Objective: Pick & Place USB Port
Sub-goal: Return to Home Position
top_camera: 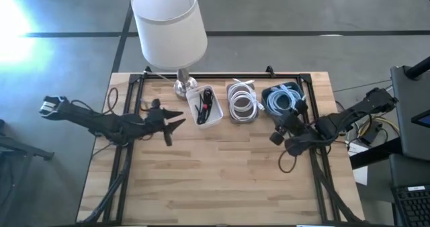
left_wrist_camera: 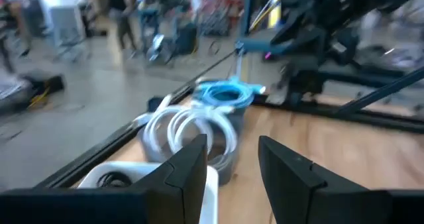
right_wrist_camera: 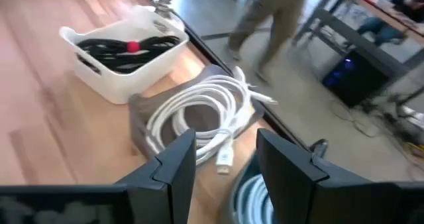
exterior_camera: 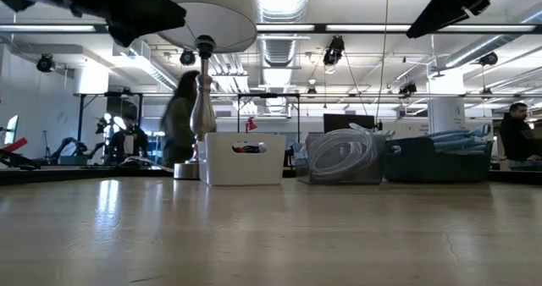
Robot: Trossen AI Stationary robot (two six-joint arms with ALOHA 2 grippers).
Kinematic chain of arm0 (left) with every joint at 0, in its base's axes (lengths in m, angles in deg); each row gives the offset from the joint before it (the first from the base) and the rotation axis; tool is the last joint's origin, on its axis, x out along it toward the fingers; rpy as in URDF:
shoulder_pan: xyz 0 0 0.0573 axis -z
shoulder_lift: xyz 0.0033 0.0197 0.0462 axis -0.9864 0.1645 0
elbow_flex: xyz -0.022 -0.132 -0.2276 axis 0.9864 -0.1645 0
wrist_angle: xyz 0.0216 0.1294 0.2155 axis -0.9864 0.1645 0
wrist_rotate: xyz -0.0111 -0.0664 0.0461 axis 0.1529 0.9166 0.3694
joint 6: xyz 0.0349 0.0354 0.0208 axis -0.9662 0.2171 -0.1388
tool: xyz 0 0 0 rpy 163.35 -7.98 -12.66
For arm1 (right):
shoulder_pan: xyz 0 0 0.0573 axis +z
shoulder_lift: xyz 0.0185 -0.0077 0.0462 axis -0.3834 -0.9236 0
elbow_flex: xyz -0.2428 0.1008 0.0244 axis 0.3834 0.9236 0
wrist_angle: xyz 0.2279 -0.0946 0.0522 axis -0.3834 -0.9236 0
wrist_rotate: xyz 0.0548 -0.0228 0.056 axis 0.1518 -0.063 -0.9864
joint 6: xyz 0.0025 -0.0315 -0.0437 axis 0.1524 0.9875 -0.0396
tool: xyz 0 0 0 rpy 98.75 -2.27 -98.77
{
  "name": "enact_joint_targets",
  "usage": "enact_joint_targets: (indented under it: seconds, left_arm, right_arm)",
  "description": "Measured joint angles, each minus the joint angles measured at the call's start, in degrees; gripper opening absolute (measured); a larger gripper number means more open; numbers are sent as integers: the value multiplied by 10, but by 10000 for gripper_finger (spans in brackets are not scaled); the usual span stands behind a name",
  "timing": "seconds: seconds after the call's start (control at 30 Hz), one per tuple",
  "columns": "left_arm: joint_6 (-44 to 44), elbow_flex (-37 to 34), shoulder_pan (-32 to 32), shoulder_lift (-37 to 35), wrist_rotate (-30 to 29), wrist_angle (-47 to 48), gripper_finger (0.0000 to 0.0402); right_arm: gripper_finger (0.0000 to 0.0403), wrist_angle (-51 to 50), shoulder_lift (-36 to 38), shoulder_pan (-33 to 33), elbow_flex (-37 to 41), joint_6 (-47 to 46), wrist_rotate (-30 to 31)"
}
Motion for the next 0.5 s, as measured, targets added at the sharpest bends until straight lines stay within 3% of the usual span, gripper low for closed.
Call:
enact_joint_targets:
  seconds: [0.17, 0.3, 0.5]
  left_arm:
    - [-71, -92, 0, -68, 73, -104, 140]
    - [-76, -146, 0, -111, 81, -162, 140]
    - [-74, -190, -2, -168, 81, -172, 140]
  right_arm:
    - [152, 88, 35, 16, 45, 58, -46]
    - [153, 254, 72, 15, 103, 184, -120]
    - [153, 524, 124, 2, 202, 370, -292]
